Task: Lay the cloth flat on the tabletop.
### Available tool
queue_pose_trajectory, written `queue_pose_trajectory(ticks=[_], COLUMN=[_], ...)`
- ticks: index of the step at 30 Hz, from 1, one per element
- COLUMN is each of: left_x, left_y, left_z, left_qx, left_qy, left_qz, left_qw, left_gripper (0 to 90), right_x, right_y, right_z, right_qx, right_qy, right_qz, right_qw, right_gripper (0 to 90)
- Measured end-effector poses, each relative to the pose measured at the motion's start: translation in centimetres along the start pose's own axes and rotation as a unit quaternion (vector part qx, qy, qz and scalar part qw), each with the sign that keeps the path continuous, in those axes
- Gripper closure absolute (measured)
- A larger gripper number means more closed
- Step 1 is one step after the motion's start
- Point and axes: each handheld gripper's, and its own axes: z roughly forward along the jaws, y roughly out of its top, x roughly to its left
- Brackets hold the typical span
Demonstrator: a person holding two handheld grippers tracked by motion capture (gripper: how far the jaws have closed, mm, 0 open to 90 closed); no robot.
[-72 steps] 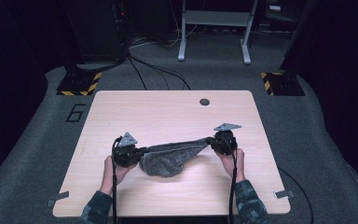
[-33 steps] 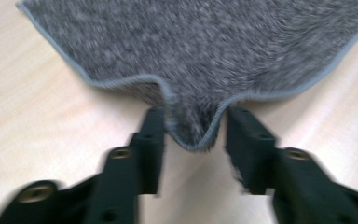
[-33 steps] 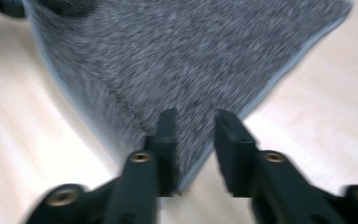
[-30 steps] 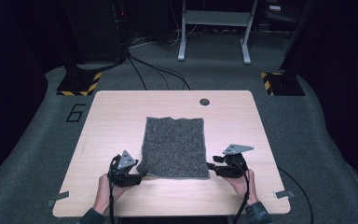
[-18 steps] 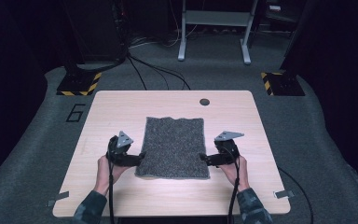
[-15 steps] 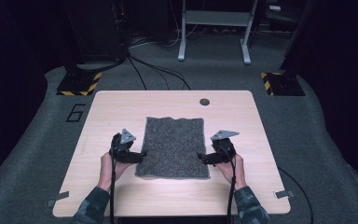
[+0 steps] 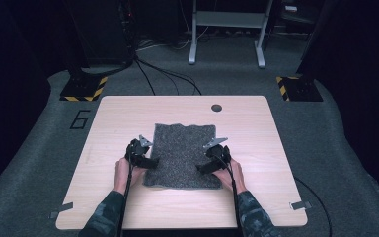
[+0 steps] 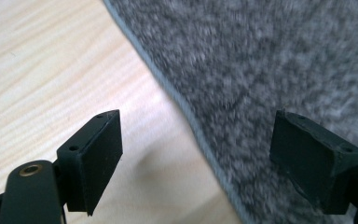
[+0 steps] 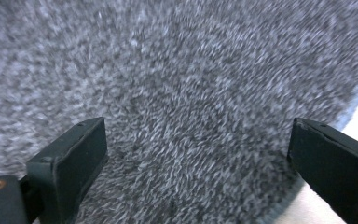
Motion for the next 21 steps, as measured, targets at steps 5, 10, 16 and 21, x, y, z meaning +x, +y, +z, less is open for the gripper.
queue_pose_trajectory(ticks=[5, 10, 16, 21], left_x=[-0.5, -1.1, -2.0, -2.9], left_y=[-0.3, -1.1, -1.8, -2.3], left_z=[-0.4, -1.1, -1.7, -2.4], left_qx=[0.002, 0.000, -0.003, -0.002], left_qy=[0.004, -0.003, -0.001, 0.004], left_qz=[0.013, 0.008, 0.011, 0.013], left_qw=[0.9999, 1.0000, 0.9999, 0.9999], left_gripper=[17.0, 16.9, 16.8, 16.8], right_x=[0.2, 0.5, 1.2, 1.9], right_y=[-0.6, -1.4, -2.7, -3.6], right_z=[0.4, -0.1, -1.1, -1.9], right_qx=[0.010, 0.003, 0.000, 0.000], right_qy=[0.000, -0.002, -0.002, -0.001], right_qz=[0.000, -0.004, -0.006, -0.007], right_qw=[1.0000, 1.0000, 1.0000, 1.0000], right_gripper=[1.9, 1.5, 1.4, 1.2])
